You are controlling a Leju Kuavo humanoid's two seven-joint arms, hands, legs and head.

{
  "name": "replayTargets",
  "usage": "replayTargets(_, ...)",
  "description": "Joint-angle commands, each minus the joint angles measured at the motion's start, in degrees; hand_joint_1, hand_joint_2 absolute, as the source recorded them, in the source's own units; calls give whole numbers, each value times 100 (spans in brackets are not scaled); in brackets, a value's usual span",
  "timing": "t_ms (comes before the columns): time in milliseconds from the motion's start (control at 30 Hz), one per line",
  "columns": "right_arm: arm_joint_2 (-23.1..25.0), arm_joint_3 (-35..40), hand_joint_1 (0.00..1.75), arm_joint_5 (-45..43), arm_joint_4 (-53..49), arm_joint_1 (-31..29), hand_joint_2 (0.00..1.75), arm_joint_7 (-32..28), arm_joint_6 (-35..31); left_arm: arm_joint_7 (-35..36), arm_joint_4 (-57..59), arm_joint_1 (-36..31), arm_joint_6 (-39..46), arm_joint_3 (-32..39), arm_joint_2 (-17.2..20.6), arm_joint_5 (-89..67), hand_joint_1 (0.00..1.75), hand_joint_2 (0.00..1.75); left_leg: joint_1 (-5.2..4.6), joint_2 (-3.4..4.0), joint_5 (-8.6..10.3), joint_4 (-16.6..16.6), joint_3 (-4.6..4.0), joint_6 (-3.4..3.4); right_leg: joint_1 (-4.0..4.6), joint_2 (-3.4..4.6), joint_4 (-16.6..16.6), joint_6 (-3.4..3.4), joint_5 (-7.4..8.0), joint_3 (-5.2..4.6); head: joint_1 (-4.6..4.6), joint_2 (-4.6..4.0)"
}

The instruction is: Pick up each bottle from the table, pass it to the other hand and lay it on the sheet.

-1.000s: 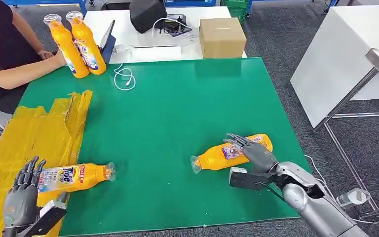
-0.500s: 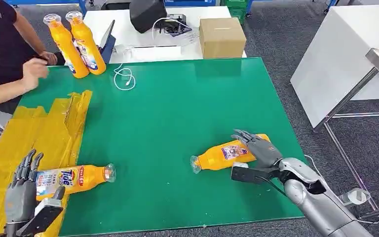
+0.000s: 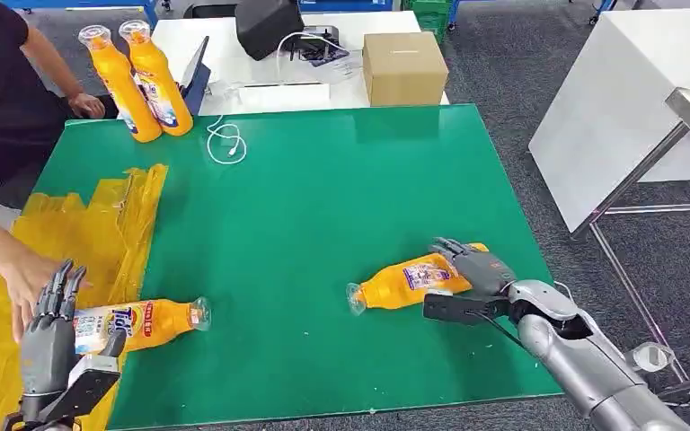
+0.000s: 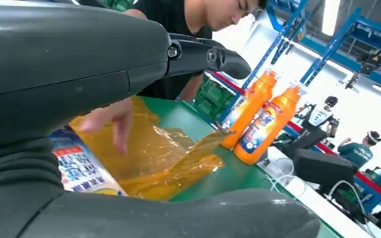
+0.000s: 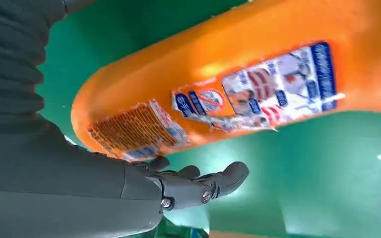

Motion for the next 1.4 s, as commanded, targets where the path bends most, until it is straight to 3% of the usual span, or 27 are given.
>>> replayTargets(33,-105,598,0,96,886,-576,175,206,358,17,296,-233,-64,-274,70,102,0,0,2,2,-2,-4,11,-2,2,1,-6,-6,-1,12,0,0)
replayTargets(67,-197,721,38,49,959,-644,175,218,530,17,346,-287,-69,-335,92,142,0,0,5,3,-5,-4,20,-3,6,2,-10,-9,-3,22,0,0)
replayTargets(100,-235,762,171,29,982,-659,175,200,558,17,376,-312,-60,-352,97,158,0,0,1,-6,0,-3,10,-2,2,-7,-6,-6,-2,14,0,0)
replayTargets(367,-392,1376,175,-154,1320,-814,175,155,869,17,648,-541,13,-634,228,343,0,0,5,-9,1,-9,23,-4,5,-10,-17,-10,0,29,0,0)
replayTargets(767,-251,1471,175,-191,1537,-710,175,201,739,17,684,-576,-17,-685,205,420,0,0,9,-12,2,-10,36,-3,8,-12,-23,-7,2,41,0,0)
replayTargets(900,332,777,175,-448,1706,-218,175,228,-110,17,384,-438,-693,-532,42,1064,0,0,13,-12,2,-16,45,-4,13,-12,-32,-9,4,51,0,0)
replayTargets(967,816,21,175,-719,1311,269,175,-138,-754,159,75,-282,-1565,-287,-128,1759,0,0,18,1,1,-20,59,-6,18,0,-40,-11,8,64,0,0)
replayTargets(1033,1501,-987,175,-1317,81,1059,175,-968,-1254,526,-344,-65,-2969,63,-389,2977,0,0,20,24,-10,-10,63,-5,22,22,-29,-9,7,63,0,0)
replayTargets(1100,1914,-1401,175,-1805,-1290,1596,175,-1262,-1175,693,-781,169,-4087,305,-685,4066,0,0,19,39,-11,-12,60,-7,24,34,-22,-13,7,54,4,0)
replayTargets(1200,2242,-1631,175,-2414,-2198,1880,175,-1452,-913,970,-1171,319,-4645,140,-964,4711,0,0,17,31,-15,-1,38,-7,25,30,-3,-10,-1,33,0,0)
replayTargets(1333,2228,-1671,175,-2429,-2142,1860,175,-1440,-883,1012,-1175,297,-4568,62,-963,4707,0,0,15,-13,-16,5,15,-8,22,-10,5,-10,-16,14,-4,0)
replayTargets(1400,2537,-1886,175,-2790,-2234,1925,175,-1943,-730,962,-1251,311,-4696,-127,-1010,4952,0,0,21,-19,-13,2,14,-3,25,-18,-4,-8,-13,20,2,0)
